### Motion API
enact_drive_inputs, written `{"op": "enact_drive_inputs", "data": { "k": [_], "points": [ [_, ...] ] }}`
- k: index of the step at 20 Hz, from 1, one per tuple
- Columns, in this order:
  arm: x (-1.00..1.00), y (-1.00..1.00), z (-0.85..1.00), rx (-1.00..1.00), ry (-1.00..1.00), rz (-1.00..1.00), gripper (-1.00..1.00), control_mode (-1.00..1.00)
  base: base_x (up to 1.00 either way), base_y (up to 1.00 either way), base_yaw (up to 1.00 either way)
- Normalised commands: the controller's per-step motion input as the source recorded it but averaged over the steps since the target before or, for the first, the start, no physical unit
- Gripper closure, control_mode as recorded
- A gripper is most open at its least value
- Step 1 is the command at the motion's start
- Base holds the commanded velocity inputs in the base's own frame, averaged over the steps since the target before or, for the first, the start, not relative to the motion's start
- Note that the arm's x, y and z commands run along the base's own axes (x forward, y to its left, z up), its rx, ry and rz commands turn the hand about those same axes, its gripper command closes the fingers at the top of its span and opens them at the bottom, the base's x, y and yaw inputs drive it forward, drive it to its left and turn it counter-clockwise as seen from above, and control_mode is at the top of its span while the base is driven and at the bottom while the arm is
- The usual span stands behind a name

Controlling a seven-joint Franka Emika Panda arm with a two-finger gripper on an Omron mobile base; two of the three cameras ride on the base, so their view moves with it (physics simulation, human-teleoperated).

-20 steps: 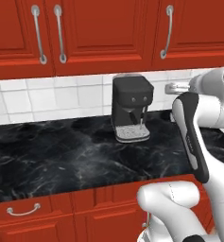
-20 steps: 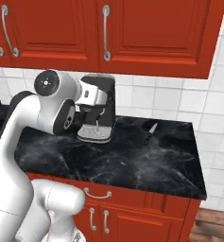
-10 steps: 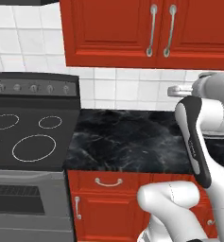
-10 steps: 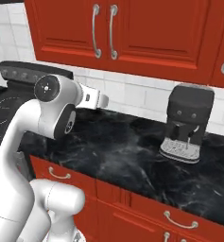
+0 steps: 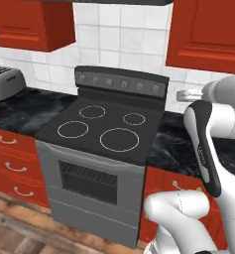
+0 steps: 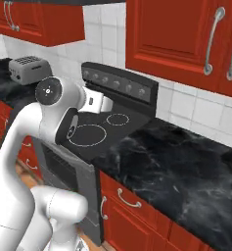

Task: Close all open cabinet doors.

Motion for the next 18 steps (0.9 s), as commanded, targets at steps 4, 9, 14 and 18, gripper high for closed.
{"op": "enact_drive_inputs", "data": {
  "k": [4, 9, 14, 18],
  "points": [
    [0.0, 0.0, 0.0, 0.0, 0.0, 0.0, -1.0, 1.0, -0.02, 0.76, 0.53],
    [0.0, 0.0, 0.0, 0.0, 0.0, 0.0, -1.0, 1.0, 0.0, 0.75, 0.53],
    [0.0, 0.0, 0.0, 0.0, 0.0, 0.0, -1.0, 1.0, 0.0, 0.73, 0.53],
    [0.0, 0.0, 0.0, 0.0, 0.0, 0.0, -1.0, 1.0, 0.0, 0.69, 0.54]
  ]
}}
